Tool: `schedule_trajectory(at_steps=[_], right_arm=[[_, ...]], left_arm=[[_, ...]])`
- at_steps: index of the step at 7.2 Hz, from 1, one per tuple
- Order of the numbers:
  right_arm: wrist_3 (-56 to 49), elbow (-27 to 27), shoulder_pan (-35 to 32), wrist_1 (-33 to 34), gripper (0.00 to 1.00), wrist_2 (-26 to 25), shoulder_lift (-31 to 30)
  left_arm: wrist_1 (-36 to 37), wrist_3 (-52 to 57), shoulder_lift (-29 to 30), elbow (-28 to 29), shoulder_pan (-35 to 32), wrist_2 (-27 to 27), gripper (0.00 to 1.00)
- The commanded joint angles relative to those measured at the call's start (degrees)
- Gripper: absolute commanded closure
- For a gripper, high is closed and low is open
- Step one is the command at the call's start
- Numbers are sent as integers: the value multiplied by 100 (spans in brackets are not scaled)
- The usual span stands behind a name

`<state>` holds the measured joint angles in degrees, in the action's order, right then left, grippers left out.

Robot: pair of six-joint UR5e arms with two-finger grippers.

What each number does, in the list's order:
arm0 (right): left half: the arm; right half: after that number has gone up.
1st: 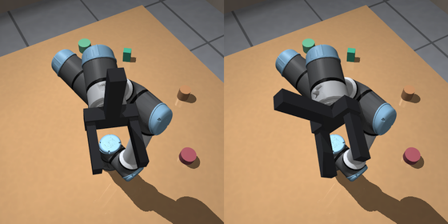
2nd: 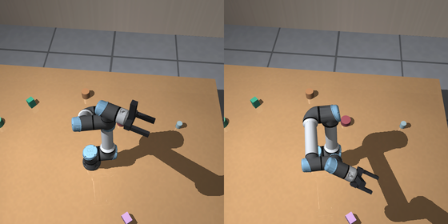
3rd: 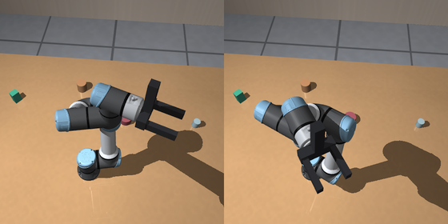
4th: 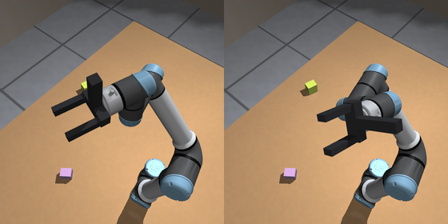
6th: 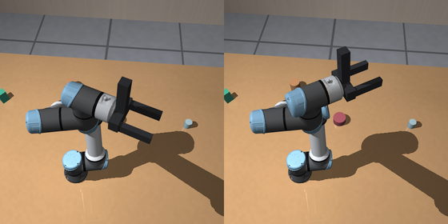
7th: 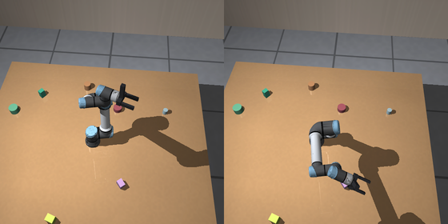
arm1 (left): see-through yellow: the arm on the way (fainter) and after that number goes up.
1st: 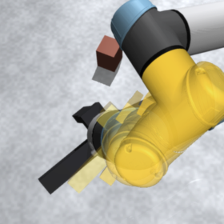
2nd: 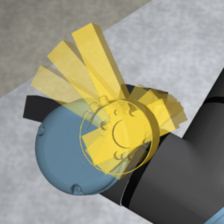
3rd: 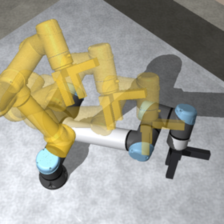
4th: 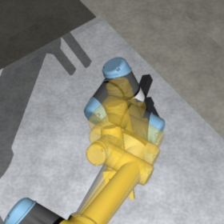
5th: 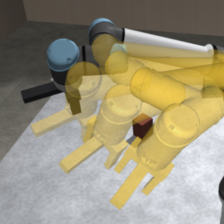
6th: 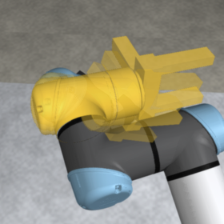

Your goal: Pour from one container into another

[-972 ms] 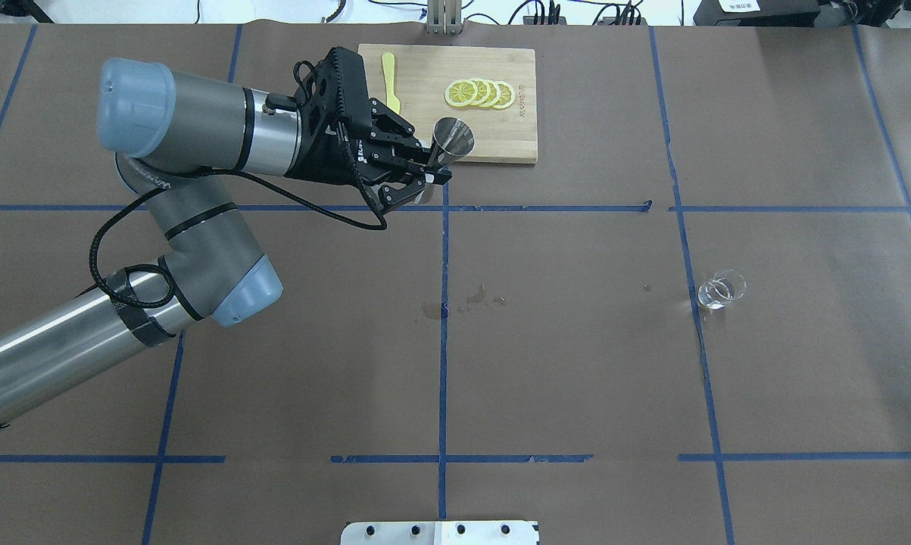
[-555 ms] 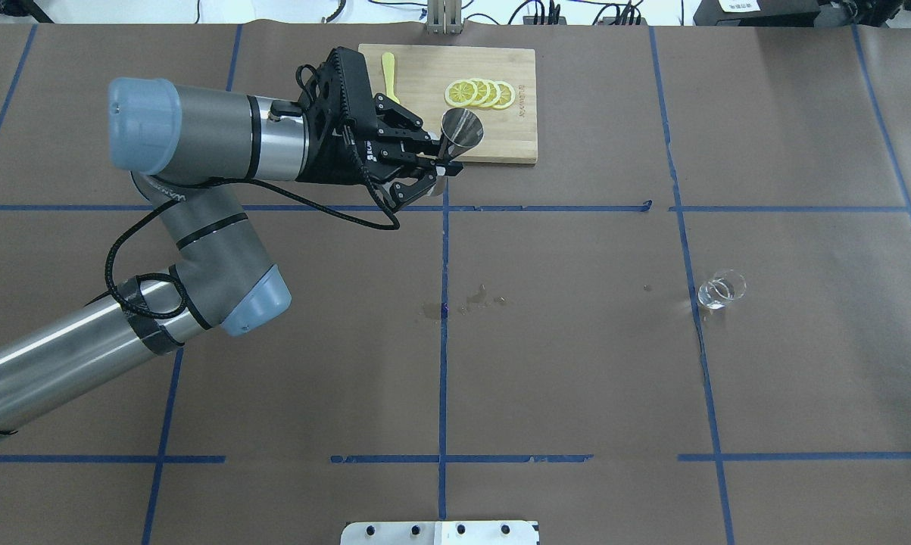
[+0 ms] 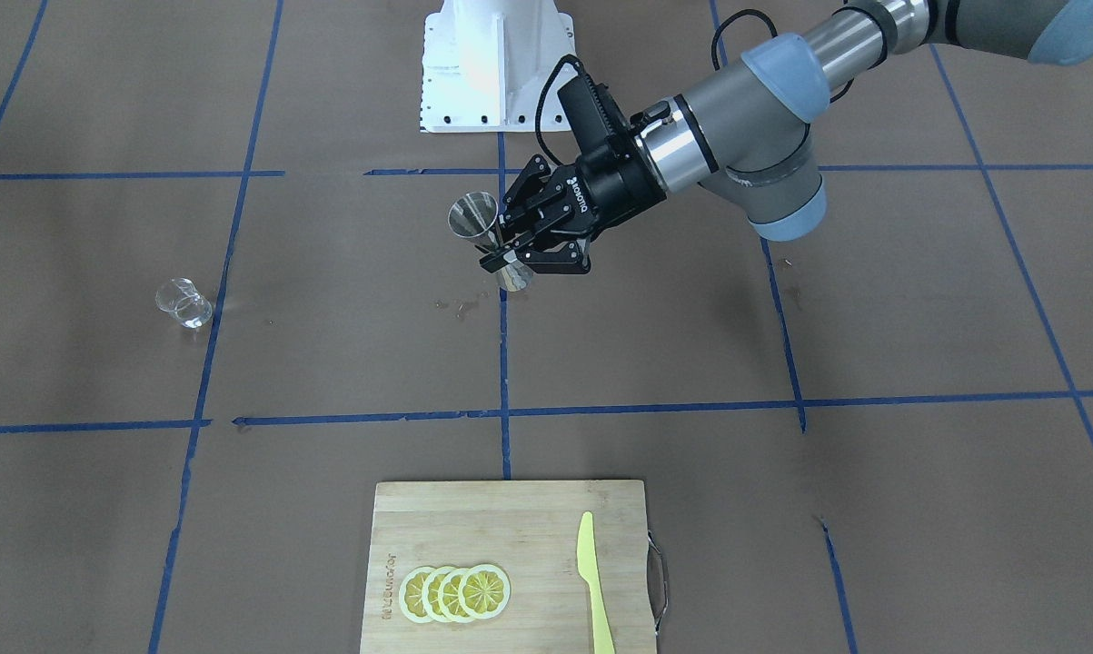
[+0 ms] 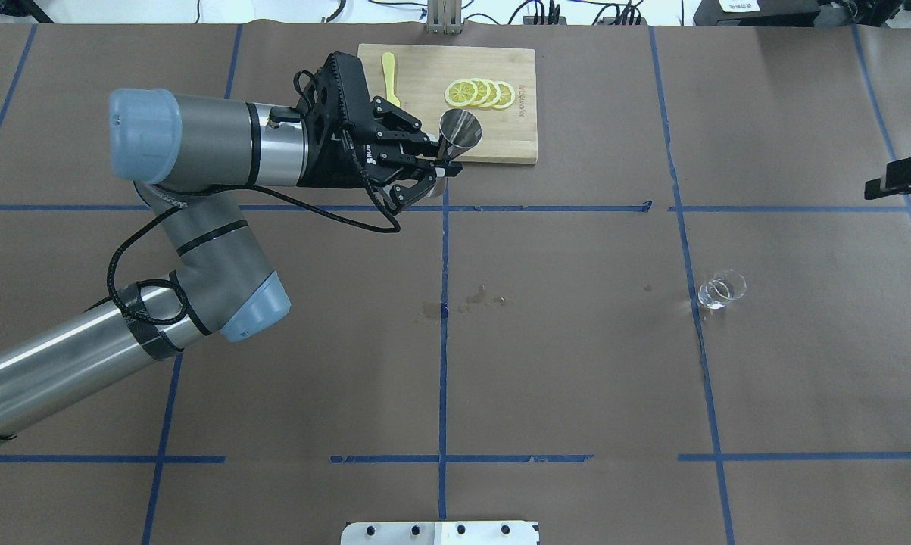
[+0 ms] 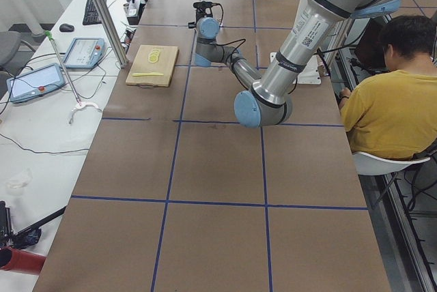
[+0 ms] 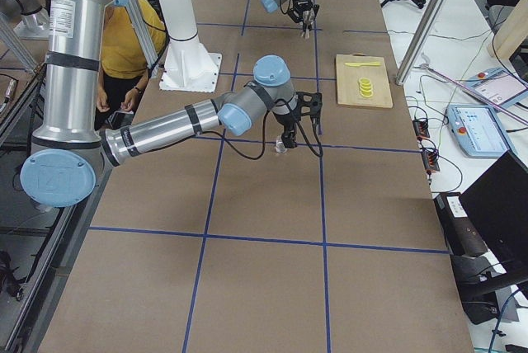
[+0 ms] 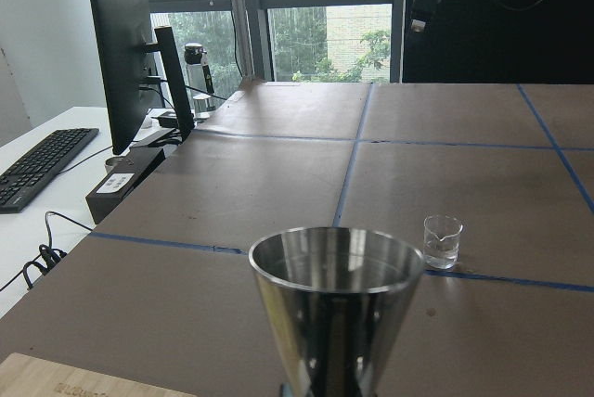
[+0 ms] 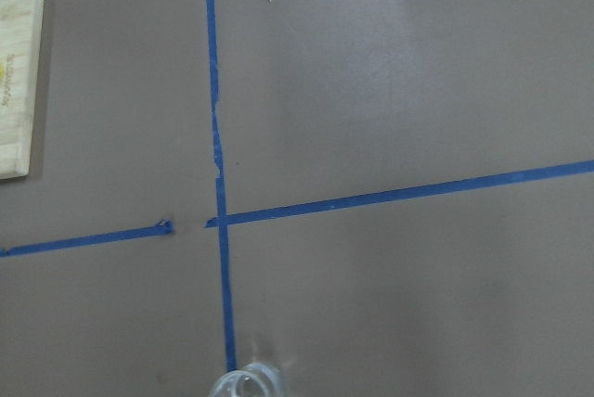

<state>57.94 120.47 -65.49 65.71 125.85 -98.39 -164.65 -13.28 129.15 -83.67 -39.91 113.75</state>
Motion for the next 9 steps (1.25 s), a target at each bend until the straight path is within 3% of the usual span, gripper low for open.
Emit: schedule_trajectory(at_steps=[1,6,8,9], right_arm=[[1696,730,1410,-23,1,-1373,-145],[2529,751,4136,-49,0,-5854,-444],[2915,-19,4849,-398,0,-7479,-391],[2916,-554,5009,-1001,0,-7966,-400]], left_arm=[[-23,1,-12,-9,0,-10,100],[-67,9,-56,-9,9,-81,100],[-68,9,-65,8,18,-246,100],[-68,9,-65,8,44,-256,100]])
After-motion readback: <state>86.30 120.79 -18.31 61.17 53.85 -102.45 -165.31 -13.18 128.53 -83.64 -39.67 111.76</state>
